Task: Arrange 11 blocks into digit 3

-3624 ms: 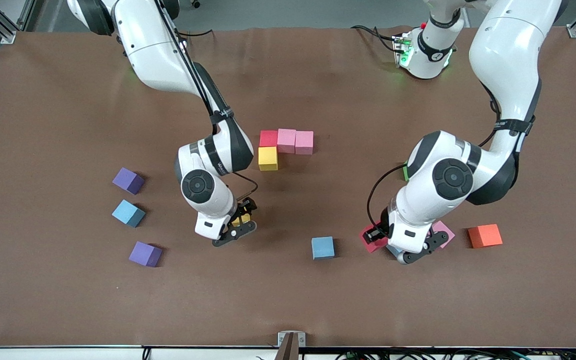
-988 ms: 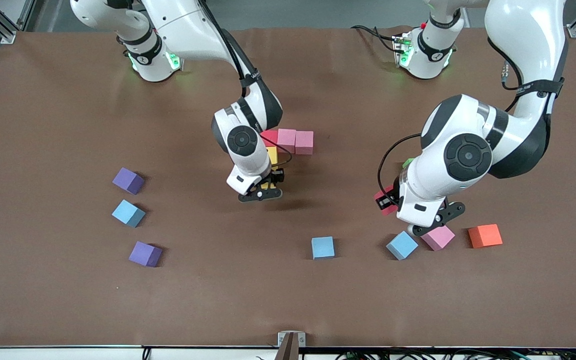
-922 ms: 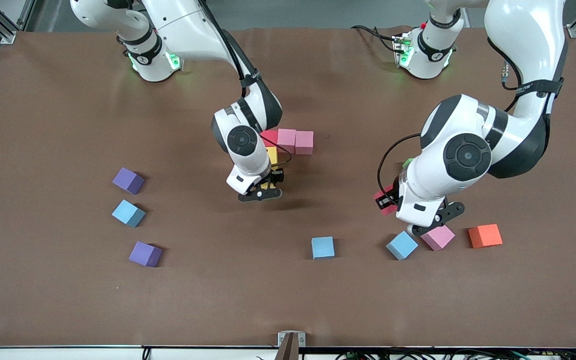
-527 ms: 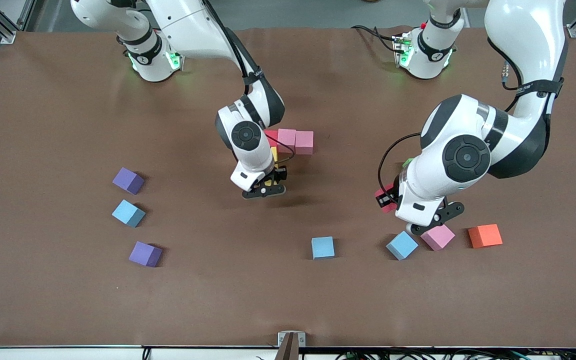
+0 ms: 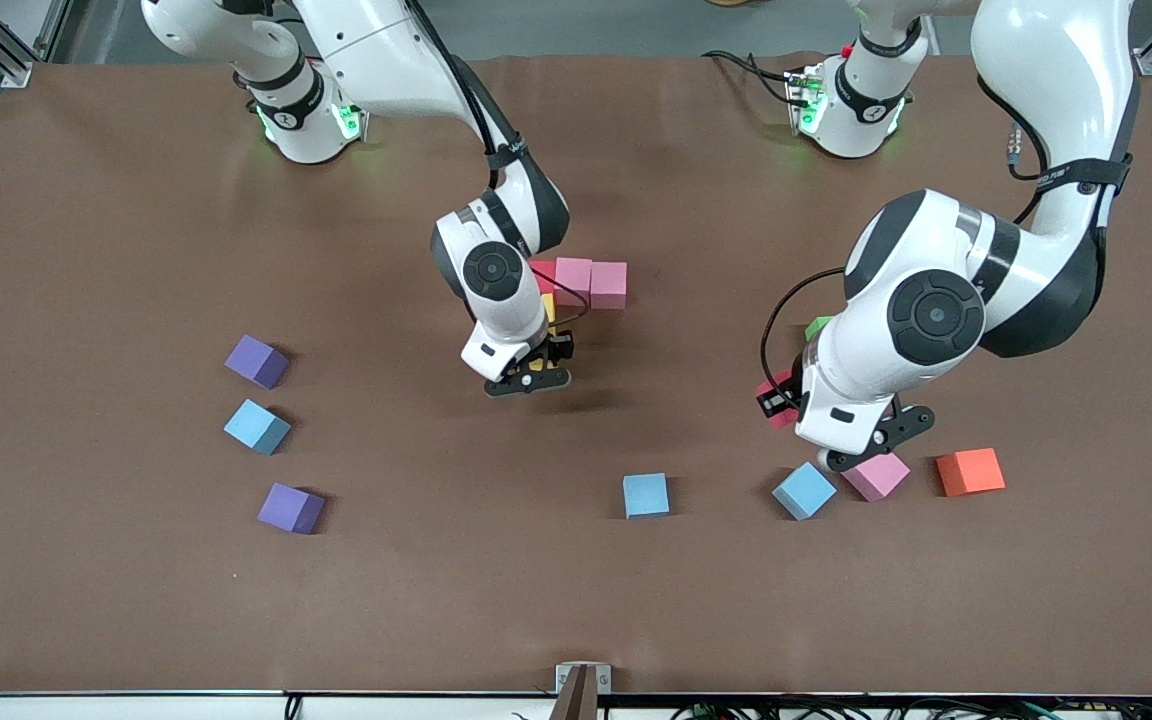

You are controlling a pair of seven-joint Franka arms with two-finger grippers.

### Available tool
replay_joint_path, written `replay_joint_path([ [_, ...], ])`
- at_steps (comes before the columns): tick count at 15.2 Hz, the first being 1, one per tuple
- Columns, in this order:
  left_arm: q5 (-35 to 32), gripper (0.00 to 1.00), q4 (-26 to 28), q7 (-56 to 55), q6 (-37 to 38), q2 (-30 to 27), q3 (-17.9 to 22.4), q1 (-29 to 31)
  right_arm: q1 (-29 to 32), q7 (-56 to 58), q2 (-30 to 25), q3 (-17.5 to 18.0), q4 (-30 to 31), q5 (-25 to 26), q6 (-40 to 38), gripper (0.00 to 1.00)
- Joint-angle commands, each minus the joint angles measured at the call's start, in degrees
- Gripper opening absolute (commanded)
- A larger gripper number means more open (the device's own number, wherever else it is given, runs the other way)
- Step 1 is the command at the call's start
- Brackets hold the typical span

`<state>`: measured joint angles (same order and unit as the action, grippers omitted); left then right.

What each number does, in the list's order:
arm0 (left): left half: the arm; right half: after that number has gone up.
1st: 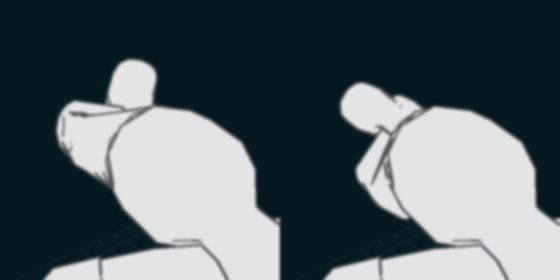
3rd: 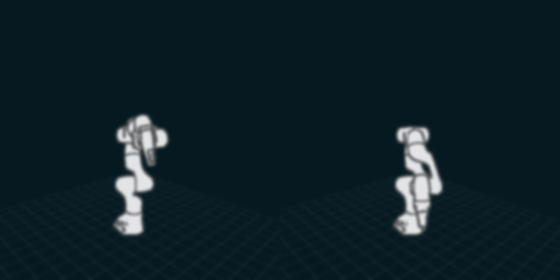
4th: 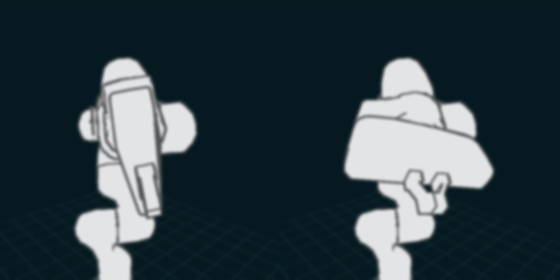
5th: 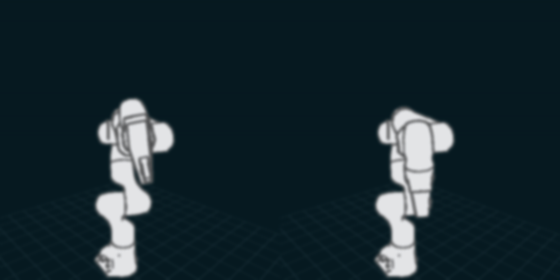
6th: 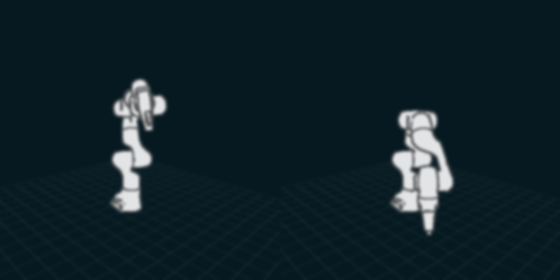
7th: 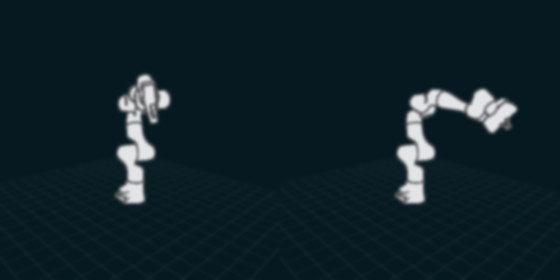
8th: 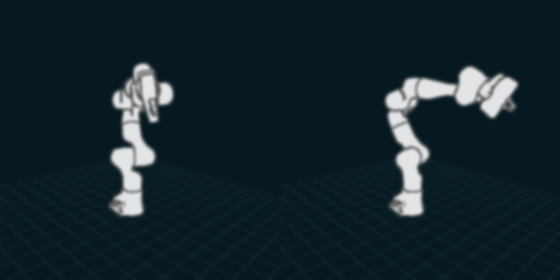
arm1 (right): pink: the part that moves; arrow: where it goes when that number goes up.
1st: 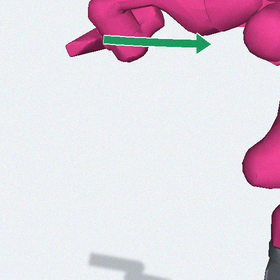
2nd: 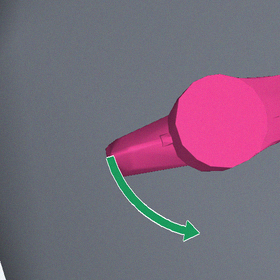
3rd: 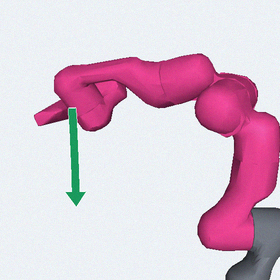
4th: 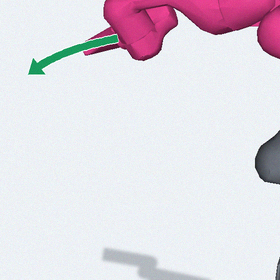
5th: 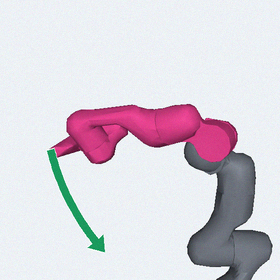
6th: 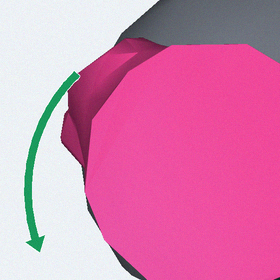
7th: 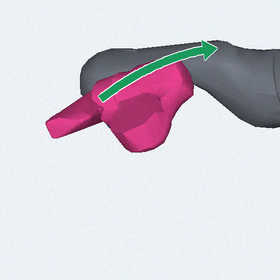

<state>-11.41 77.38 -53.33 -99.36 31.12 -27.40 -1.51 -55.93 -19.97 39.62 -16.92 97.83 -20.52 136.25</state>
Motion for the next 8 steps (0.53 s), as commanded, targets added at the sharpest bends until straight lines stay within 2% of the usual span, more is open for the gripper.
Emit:
replay_joint_path([
  [1, -1.4, 0.00, 0.0, 1.0, 0.9, -0.5, 0.2, -0.3, -1.0, -0.2, -1.1, -0.3, 2.6, -1.1, 0.2, 0.21],
  [8, -1.2, 0.00, 0.0, 5.0, 0.8, -0.1, 0.2, 0.1, -1.1, -0.2, -1.1, -0.2, 2.8, -1.0, -0.8, 0.21],
])
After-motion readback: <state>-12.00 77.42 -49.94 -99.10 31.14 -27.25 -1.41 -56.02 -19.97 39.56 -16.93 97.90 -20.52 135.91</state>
